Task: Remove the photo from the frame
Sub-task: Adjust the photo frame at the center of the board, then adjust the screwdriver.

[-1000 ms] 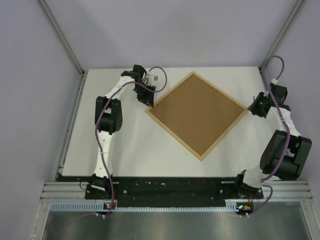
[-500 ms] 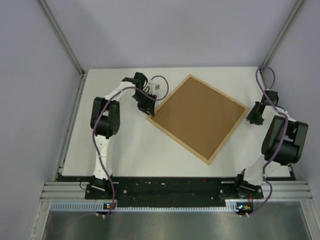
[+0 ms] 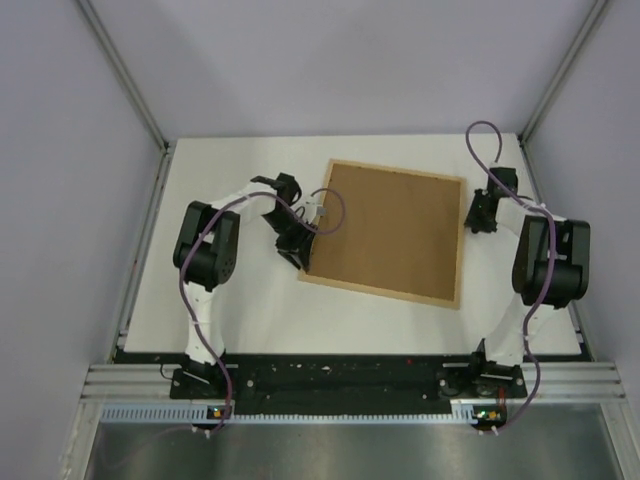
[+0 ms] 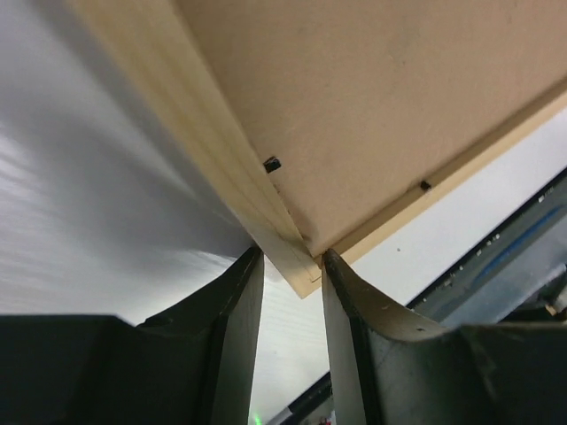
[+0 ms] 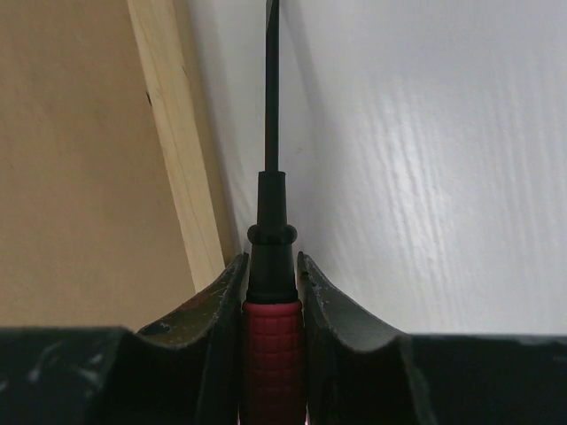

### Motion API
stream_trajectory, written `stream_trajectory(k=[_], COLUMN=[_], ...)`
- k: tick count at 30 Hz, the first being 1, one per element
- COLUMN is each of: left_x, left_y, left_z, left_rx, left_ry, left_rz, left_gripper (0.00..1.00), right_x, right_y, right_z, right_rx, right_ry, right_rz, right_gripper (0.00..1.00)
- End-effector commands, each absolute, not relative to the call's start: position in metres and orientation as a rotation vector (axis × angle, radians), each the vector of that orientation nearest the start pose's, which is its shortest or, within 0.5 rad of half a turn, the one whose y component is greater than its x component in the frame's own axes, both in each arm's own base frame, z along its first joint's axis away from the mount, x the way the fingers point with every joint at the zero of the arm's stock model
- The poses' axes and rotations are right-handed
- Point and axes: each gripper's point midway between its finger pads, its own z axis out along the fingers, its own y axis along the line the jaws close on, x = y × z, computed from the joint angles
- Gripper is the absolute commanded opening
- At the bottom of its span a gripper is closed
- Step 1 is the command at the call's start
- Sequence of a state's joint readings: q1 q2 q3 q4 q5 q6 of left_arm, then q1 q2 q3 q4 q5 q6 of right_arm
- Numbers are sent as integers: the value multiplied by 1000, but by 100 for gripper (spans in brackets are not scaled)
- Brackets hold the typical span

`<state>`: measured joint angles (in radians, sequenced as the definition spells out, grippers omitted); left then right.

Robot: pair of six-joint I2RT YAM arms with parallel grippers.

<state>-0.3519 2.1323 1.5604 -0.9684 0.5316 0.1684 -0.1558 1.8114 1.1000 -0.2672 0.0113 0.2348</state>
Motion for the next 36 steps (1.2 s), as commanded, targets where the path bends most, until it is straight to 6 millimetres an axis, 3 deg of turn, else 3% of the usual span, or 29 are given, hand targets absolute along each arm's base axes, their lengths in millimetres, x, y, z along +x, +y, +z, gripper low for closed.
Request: stream_trajectory(k=[1,3,5,9,12,16,19,22,26,31,36], left_x=[272,271,282,328,365,396,409,418,419,412,383], left_y=[-214,-211,-206,-188,-178,-181,-188,-195,-213,-235,-260], left_z=[24,27,34,69,111,162,184,199,223,245,243], left_rx=[940,922,876,743,710,765,834,872,906,966,1115], left_ry=[2953,2956,2927,2818,2673,2472,2353,2264,2126,1992,1943], left_rz=[-935,-912,-887,-876,-878,-898,-912,-946,-1084,-1213,-1310], left_gripper=[38,38,38,40,45,61,72,81,98,98,98], right_x=[432,437,439,441,440,418,405,387,355,312,283], right_y=[-13,-17,-25,-23,10,75,109,146,192,231,254], right_z=[30,37,56,114,157,189,194,192,202,210,208], right_rx=[385,390,367,227,-4,-322,-468,-667,-873,-1067,-1157], right_ry=[2505,2487,2442,2326,2270,2241,2215,2196,2111,2025,1984], right_rz=[158,124,69,77,266,694,926,1044,1219,1379,1492], right_gripper=[0,0,0,0,0,0,0,0,0,0,0])
